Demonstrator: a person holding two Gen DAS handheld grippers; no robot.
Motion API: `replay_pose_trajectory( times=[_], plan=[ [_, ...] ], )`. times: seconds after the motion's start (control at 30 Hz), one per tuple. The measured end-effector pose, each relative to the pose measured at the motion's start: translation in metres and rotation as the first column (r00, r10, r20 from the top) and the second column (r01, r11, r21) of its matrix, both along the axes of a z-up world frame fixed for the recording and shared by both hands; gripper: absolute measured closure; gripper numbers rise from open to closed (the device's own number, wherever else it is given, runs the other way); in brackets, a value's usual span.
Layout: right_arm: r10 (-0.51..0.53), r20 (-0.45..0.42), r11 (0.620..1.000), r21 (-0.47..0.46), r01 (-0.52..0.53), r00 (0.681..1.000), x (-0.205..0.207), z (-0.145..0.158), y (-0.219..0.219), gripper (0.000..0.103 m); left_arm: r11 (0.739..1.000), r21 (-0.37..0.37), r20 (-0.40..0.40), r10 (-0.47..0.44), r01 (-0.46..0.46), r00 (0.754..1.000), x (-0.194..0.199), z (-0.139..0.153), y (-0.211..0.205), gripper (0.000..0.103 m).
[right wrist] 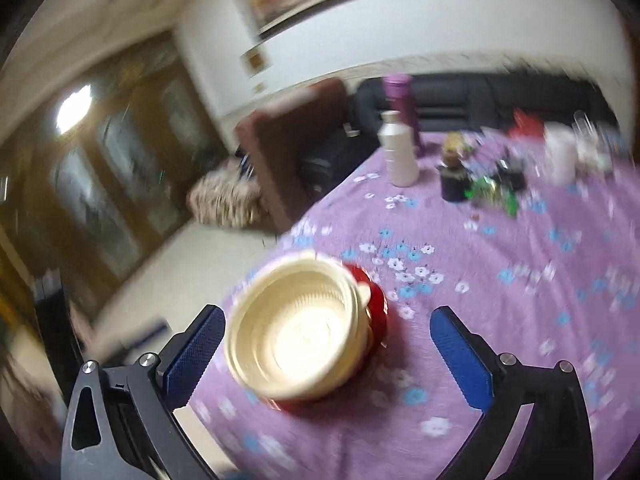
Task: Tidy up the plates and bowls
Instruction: 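Open both grippers and pull them back from the stacked bowls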
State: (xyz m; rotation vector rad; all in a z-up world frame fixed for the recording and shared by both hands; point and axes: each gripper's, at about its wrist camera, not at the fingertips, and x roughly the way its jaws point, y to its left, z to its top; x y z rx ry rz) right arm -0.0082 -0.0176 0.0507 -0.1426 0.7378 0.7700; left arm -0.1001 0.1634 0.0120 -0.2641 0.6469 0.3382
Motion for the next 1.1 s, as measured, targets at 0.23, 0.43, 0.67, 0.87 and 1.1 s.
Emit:
replay_pose_trajectory(
  times=[0.23, 0.43, 0.67, 0.87, 1.1],
  plan=[
    [0.133, 0.126, 0.966, -0.238, -0.101, 0.983, -0.04, -0.027, -0.003, 0.0, 0.991, 0.103, -0.065, -0.08, 0.087, 0.995, 0.002, -0.007, -0.023, 0.0],
    [0.135, 0.141, 0.962, -0.257, -0.096, 0.981, -0.042, -0.033, -0.003, 0.0, 0.989, 0.111, -0.127, -0.083, 0.097, 0.988, 0.012, -0.015, -0.029, 0.0],
    [0.138, 0.139, 0.959, -0.266, -0.097, 0.981, -0.039, -0.036, 0.004, 0.0, 0.991, 0.092, -0.14, -0.086, 0.099, 0.986, 0.015, -0.019, -0.029, 0.0],
    [0.137, 0.139, 0.958, -0.269, -0.096, 0.981, -0.037, -0.037, 0.008, 0.0, 0.988, 0.05, -0.165, -0.134, 0.144, 0.977, 0.023, -0.022, -0.033, 0.0],
    [0.13, 0.139, 0.961, -0.263, -0.09, 0.982, -0.032, -0.036, 0.007, 0.0, 0.991, 0.041, -0.163, -0.12, 0.128, 0.979, 0.028, -0.021, -0.032, 0.0]
  ],
)
